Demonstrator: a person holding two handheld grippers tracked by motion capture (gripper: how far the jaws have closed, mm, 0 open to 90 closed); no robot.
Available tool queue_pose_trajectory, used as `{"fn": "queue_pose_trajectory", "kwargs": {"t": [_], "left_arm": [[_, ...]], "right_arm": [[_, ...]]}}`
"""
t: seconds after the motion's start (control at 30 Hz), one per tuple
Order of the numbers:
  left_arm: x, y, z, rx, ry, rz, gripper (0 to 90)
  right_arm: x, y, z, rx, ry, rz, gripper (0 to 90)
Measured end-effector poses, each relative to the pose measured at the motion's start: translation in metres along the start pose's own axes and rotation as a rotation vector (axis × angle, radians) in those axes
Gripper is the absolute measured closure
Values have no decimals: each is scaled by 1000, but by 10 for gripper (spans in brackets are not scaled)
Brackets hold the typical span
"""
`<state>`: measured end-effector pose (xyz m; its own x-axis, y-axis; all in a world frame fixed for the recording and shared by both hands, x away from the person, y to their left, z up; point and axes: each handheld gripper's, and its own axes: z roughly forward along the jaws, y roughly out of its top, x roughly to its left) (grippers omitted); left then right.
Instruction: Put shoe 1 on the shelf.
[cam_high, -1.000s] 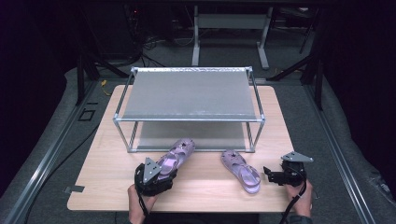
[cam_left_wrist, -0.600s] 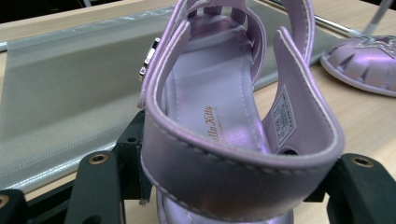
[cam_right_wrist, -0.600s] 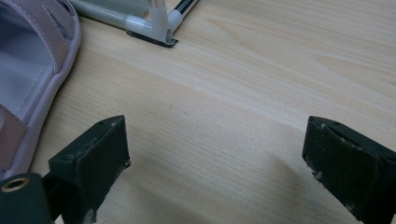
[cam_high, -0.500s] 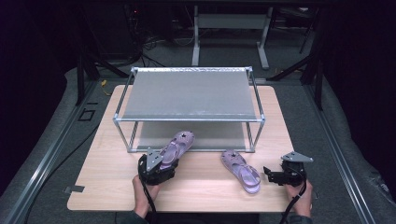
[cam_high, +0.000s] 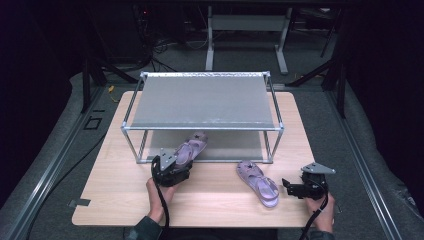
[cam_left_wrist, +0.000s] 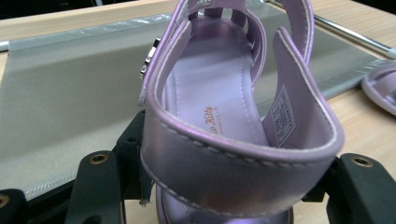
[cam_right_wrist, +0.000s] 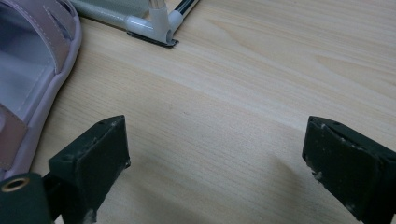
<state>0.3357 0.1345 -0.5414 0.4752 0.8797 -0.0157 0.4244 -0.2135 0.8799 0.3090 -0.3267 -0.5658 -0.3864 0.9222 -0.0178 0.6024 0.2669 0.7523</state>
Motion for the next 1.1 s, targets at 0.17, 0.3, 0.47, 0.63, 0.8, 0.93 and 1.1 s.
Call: {"fn": "queue_pose_trajectory", "kwargs": {"t": [0.17, 0.3, 0.47, 0.63, 0.8, 0.93, 1.1], "left_arm": [[5, 4, 13, 5, 19, -26, 370], [5, 6, 21, 22, 43, -43, 370], [8, 9, 29, 28, 70, -74, 371], [10, 11, 39, 44, 101, -79, 370], [14, 12, 48, 60, 109, -133, 371], [17, 16, 52, 61, 124, -122, 370], [17, 19, 60, 55, 149, -148, 370]], "right_arm": [[0, 0, 0, -1, -1, 1, 66], [0, 0, 0, 0, 0, 0, 66], [0, -1, 1, -18, -4, 2, 66], [0, 0, 0, -2, -1, -1, 66], [0, 0, 0, -3, 1, -1, 66], [0, 0, 0, -3, 1, -2, 66], [0, -1, 0, -13, 2, -1, 66]]}}
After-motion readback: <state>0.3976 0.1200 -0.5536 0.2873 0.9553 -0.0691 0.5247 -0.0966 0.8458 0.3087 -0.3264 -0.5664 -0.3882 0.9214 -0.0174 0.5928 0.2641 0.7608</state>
